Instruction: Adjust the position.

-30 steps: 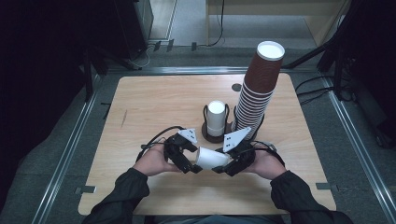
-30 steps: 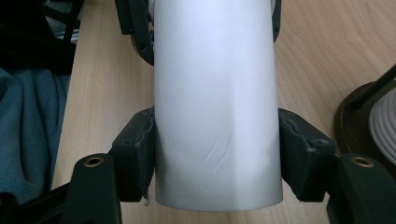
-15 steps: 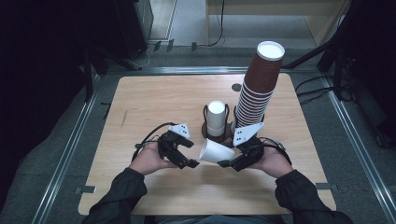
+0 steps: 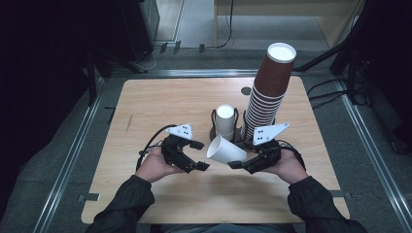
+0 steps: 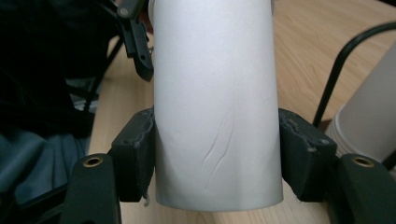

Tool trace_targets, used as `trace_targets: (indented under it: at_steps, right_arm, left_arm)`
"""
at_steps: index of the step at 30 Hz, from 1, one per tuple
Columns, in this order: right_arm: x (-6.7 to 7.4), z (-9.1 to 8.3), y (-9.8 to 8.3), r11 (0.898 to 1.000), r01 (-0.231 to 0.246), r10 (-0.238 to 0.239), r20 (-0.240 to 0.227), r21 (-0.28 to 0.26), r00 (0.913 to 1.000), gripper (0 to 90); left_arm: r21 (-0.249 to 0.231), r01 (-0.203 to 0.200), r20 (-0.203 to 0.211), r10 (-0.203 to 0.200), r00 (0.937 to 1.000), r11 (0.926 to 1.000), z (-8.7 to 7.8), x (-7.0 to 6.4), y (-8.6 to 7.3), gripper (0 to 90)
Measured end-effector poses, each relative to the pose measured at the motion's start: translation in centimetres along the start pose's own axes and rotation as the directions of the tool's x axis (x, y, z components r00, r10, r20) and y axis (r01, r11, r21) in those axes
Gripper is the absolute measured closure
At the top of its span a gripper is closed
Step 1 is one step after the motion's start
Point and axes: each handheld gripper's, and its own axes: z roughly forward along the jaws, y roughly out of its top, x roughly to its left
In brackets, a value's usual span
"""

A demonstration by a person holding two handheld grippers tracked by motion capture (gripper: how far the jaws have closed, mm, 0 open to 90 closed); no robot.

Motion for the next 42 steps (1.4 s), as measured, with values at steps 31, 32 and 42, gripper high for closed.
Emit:
trace_targets:
  at_steps: [31, 32, 42]
  right_arm:
    - [0.4, 1.8, 0.0, 0.998, -0.043, 0.046, -0.053, 0.053, 0.9975, 20.4]
    - [0.5, 1.8, 0.0, 0.997, -0.043, 0.046, -0.050, 0.060, 0.9977, 20.4]
    - [0.2, 2.0, -0.6, 0.993, -0.032, 0.034, -0.010, 0.113, 0.9994, 22.0]
  left_arm:
    - [-0.076, -0.020, 0.063, 0.025, 0.9977, 0.9969, -0.9, -0.7, 0.6, 32.7]
    - [-0.060, -0.017, 0.057, 0.020, 0.9982, 0.9981, -1.0, -0.7, 0.6, 32.6]
    - [0.142, -0.014, -0.054, 0.022, 0.9983, 0.9898, 0.1, -0.3, 0.2, 32.0]
